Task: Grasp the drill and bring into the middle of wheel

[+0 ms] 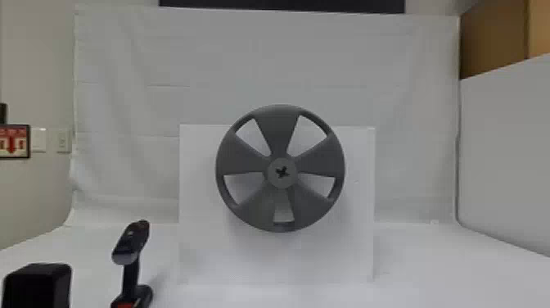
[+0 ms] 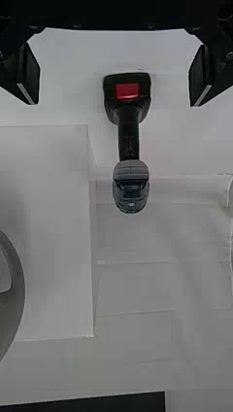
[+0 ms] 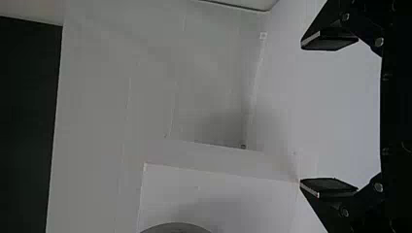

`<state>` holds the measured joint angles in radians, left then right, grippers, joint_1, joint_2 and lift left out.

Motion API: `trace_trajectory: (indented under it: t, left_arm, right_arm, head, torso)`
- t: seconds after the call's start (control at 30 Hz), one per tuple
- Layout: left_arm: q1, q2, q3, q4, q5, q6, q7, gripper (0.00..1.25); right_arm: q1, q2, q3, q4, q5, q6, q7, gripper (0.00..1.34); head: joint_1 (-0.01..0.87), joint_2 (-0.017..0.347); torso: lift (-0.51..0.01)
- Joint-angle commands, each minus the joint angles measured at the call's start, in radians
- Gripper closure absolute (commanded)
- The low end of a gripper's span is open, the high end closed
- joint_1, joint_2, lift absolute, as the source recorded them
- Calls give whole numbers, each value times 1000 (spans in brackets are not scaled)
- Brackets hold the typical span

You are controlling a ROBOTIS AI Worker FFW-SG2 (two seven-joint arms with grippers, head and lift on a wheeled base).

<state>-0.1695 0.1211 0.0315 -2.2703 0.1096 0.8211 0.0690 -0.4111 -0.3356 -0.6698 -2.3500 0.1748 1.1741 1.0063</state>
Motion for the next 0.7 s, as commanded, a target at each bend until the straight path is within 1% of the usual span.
trace_trajectory:
  t: [0.0,0.4,0.67]
  left_arm:
    - [-1,0,-1,0,1,1,0,122]
    - [2,3,4,0,9,9,0,124]
    - [2,3,-4,0,2,9,0,124]
  right_arm:
    - [0,-6,2,0,0,5,0,280]
    - [-2,-5,7,0,8,9,0,280]
    - [-5,-20,15,0,2,15,0,280]
  head:
    - [0,0]
    - [0,0]
    - [0,0]
  torso:
    - [-406]
    - [-406]
    - [-406]
